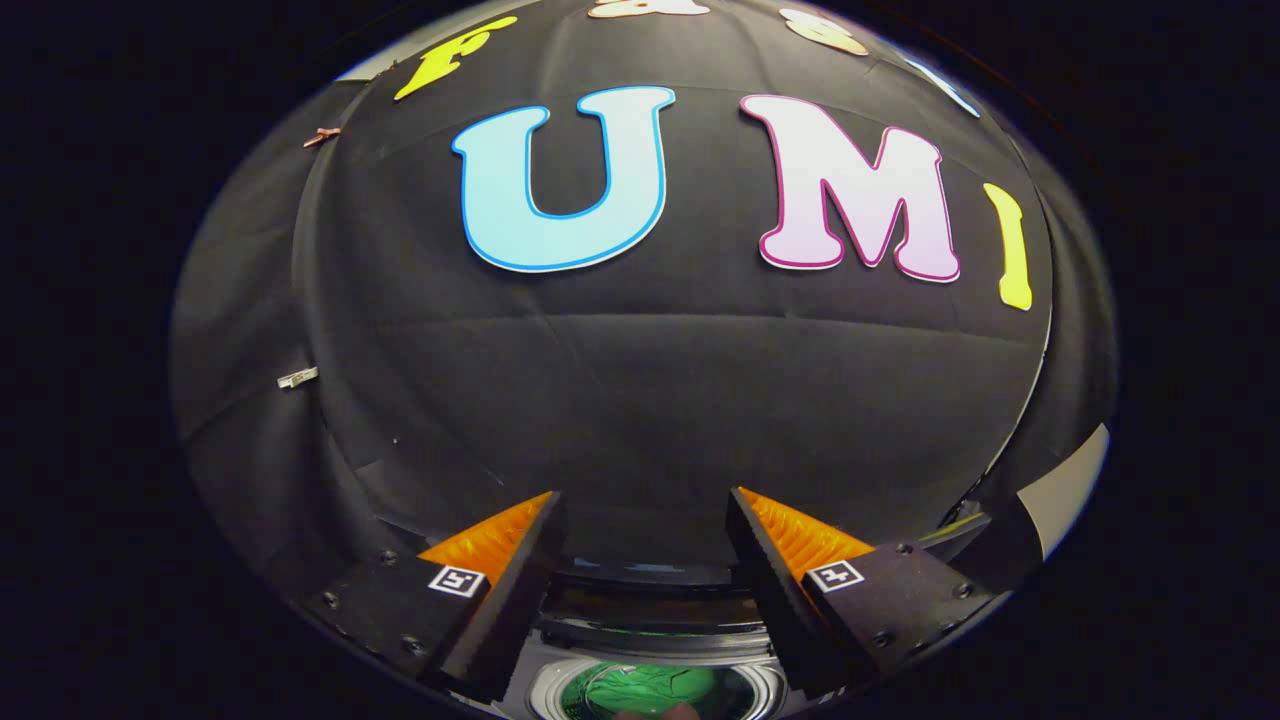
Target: Put the clothes into the washing machine and then close the washing machine lid.
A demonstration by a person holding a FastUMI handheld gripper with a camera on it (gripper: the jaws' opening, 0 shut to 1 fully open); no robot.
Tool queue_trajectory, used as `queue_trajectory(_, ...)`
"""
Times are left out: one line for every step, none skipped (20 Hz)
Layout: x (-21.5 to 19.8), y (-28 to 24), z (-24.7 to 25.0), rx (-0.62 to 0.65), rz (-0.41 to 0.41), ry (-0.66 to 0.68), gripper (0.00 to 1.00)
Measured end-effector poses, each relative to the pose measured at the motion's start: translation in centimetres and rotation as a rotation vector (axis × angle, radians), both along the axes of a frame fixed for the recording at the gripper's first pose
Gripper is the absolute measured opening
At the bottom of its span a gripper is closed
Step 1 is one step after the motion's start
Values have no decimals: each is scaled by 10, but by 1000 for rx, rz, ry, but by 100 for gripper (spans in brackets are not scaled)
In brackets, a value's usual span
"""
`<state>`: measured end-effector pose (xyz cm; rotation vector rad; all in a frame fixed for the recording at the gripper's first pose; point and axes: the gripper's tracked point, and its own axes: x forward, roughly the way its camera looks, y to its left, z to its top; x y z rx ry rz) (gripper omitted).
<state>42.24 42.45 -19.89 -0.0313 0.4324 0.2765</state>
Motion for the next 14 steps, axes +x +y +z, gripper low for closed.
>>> queue_trajectory(-5,0,0,-2,8,-8,100)
queue_trajectory(-9,-1,2,-2,17,-21,100)
queue_trajectory(-15,-2,2,0,24,-30,100)
queue_trajectory(-20,-3,3,2,27,-31,100)
queue_trajectory(-26,-4,4,3,30,-30,100)
queue_trajectory(-32,-5,3,0,31,-25,100)
queue_trajectory(-37,-6,2,-2,34,-19,100)
queue_trajectory(-42,-7,2,1,37,-15,100)
queue_trajectory(-47,-7,3,2,41,-20,100)
queue_trajectory(-52,-7,4,4,48,-33,100)
queue_trajectory(-55,-8,5,10,55,-49,100)
queue_trajectory(-60,-8,5,17,60,-66,100)
queue_trajectory(-64,-9,5,20,62,-81,100)
queue_trajectory(-69,-11,4,21,61,-92,100)
